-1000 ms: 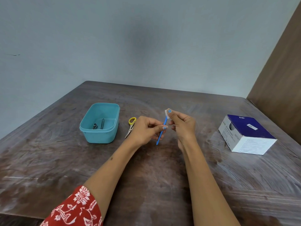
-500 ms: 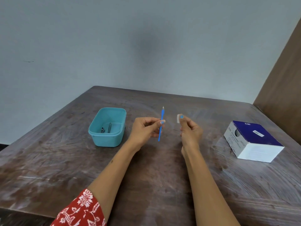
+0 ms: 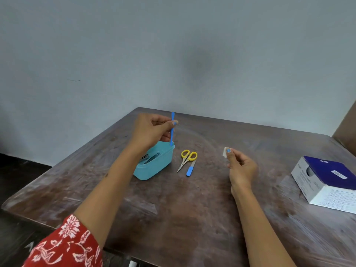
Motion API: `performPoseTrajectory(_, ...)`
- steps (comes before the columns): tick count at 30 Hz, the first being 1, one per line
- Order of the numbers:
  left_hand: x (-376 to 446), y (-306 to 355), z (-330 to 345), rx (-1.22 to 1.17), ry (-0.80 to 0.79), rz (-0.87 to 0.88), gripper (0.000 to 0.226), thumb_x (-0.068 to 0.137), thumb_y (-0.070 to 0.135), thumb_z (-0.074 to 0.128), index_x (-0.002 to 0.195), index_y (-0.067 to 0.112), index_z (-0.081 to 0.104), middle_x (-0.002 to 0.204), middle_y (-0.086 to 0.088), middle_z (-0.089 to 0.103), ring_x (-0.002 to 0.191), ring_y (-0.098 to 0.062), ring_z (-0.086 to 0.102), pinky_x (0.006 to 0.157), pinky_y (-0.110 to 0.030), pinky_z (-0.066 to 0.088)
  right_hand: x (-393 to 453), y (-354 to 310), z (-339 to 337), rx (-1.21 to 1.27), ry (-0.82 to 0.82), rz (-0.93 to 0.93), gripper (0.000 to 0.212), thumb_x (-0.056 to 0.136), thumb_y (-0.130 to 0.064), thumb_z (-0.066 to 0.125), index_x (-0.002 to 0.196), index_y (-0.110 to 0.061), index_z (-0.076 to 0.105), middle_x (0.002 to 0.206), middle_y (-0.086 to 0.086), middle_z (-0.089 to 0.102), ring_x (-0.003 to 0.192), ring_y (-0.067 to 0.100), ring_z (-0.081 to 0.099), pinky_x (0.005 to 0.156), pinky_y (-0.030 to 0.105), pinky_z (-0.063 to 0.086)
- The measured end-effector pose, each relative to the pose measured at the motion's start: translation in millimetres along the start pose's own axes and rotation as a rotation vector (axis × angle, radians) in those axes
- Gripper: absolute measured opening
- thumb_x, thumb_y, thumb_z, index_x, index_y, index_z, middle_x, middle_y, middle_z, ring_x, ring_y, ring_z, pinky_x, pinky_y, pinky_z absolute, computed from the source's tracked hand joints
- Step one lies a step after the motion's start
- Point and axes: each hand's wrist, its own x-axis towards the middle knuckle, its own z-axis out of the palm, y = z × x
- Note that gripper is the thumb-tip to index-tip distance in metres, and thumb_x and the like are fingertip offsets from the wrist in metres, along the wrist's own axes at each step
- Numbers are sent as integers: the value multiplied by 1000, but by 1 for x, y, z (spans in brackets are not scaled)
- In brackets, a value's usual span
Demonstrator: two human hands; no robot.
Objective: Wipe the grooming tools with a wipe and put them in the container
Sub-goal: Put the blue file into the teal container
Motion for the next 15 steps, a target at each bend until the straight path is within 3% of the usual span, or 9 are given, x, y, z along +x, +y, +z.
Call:
performPoseTrajectory(4,10,-5,-17,345,19,18,12,78,19,73,87,12,70,71,-4,69,54,-10,61,50,-15,52,0,1,-1,-18,-5,-5,5,84,-21,68,89,-23,70,69,-11,65,52,1,47,52,11,43)
performPoseTrajectory(7,14,-15,-24,765,-52,14,16,78,27,72,91,19,73,85,-3,72,76,-16,65,69,-26,51,0,0,-1,-22,-9,-9,5,85,-20,68,89,-22,69,71,-10,64,56,6,48,53,12,44)
performPoseTrajectory(9,12,-20,-25,934,-63,-14,17,78,30,71,92,22,73,92,-1,71,82,-18,61,70,-29,46,0,0,-1,-20,-13,-6,5,85,-20,68,89,-21,70,71,-10,65,57,8,49,57,17,45)
performPoseTrajectory(15,12,-34,-20,1132,-113,-97,15,76,34,72,85,23,72,88,0,70,81,-21,62,64,-30,44,0,-1,-1,-30,-17,4,3,85,-21,68,88,-21,70,68,-9,64,50,2,46,56,18,44)
